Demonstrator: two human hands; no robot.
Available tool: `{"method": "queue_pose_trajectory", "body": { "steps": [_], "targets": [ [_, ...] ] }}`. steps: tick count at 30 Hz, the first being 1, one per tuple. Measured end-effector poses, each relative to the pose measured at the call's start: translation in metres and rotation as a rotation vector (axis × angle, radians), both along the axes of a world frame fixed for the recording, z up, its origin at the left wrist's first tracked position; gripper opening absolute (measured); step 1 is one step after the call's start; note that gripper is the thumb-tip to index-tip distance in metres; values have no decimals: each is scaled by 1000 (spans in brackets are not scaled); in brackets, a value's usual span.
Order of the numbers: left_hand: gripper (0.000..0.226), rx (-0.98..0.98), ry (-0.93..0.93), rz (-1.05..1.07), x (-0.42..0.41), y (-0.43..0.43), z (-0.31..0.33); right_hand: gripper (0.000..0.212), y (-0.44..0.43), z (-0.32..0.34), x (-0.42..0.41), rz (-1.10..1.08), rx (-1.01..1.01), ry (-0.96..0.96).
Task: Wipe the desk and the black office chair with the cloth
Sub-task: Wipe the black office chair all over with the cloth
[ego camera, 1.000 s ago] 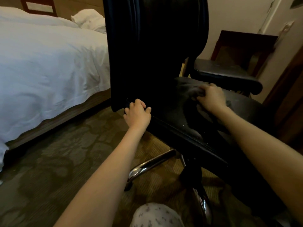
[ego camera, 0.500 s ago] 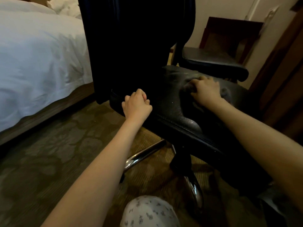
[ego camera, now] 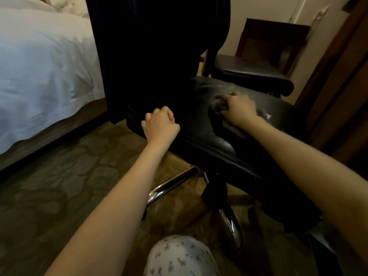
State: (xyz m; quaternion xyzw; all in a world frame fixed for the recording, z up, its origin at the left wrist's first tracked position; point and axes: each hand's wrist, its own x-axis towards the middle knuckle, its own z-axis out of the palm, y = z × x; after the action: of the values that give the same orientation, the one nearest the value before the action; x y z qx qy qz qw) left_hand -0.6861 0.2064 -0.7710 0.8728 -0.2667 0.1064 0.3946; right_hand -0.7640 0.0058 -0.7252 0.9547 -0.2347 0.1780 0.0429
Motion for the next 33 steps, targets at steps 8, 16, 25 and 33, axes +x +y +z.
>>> {"method": "queue_pose_trajectory", "body": {
  "steps": [8, 16, 25, 33],
  "targets": [
    [10, 31, -2, 55, -5, -6, 0, 38, 27, 11, -27, 386, -7, -179],
    [18, 16, -64, 39, -4, -4, -6, 40, 25, 17, -37, 223, -79, -166],
    [17, -183, 74, 38, -14, -10, 5, 35, 92, -1, -85, 821, -531, 211],
    [24, 57, -22, -65, -27, -20, -5, 33, 101, -8, -119, 792, -579, 335]
  ]
}}
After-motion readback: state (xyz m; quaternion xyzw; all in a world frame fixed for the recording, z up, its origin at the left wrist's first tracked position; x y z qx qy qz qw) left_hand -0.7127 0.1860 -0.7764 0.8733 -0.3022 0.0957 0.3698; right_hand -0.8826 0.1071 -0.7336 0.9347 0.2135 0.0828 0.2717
